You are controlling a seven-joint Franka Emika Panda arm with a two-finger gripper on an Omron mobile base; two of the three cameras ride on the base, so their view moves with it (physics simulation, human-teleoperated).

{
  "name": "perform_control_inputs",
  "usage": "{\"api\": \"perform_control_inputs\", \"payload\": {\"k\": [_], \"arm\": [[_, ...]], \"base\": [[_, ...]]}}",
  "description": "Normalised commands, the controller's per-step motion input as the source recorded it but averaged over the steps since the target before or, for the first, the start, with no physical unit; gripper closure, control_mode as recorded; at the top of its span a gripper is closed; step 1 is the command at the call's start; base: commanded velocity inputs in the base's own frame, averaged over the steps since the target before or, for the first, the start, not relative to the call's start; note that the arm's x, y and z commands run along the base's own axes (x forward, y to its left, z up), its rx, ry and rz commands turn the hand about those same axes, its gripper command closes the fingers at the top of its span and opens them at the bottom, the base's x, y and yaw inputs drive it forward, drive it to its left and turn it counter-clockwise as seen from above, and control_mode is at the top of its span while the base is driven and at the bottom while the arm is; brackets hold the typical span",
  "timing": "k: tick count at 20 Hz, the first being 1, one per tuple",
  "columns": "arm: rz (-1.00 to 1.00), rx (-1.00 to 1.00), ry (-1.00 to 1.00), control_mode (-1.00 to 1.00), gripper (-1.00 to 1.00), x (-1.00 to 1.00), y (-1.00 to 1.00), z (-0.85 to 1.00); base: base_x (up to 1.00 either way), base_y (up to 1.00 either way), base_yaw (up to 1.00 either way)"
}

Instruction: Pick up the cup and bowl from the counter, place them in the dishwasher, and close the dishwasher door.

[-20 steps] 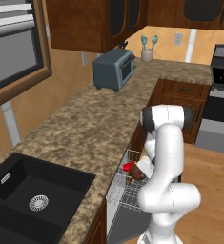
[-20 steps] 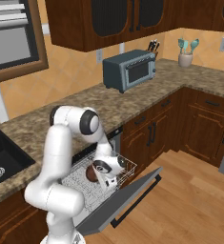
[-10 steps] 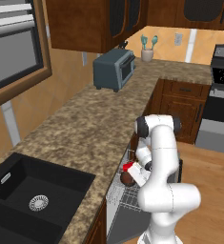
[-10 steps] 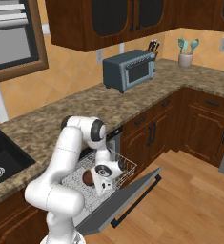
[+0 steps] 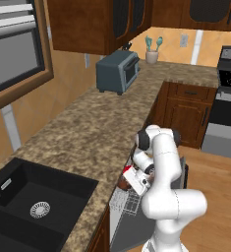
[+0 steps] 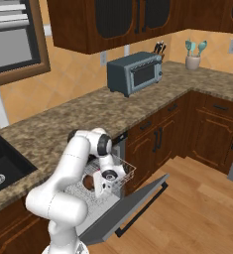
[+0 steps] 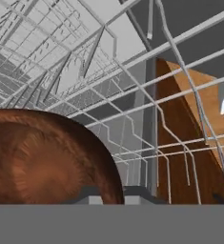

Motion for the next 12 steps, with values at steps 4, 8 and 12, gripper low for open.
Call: {"api": "perform_control_inputs", "payload": {"k": [4,8,12], "arm": [[-0.14,0.01,0.04,-1.0,-1.0,-0.17,-0.25,-0.22],[-0.15,0.02,0.0,-1.0,-1.0,-0.42,-0.51,0.01],[-0.17,0.07,0.0,-1.0,-1.0,-0.36,-0.51,0.58]], "base": [[0.0,0.0,0.0],[0.0,0.0,0.0],[0.0,0.0,0.0]]}}
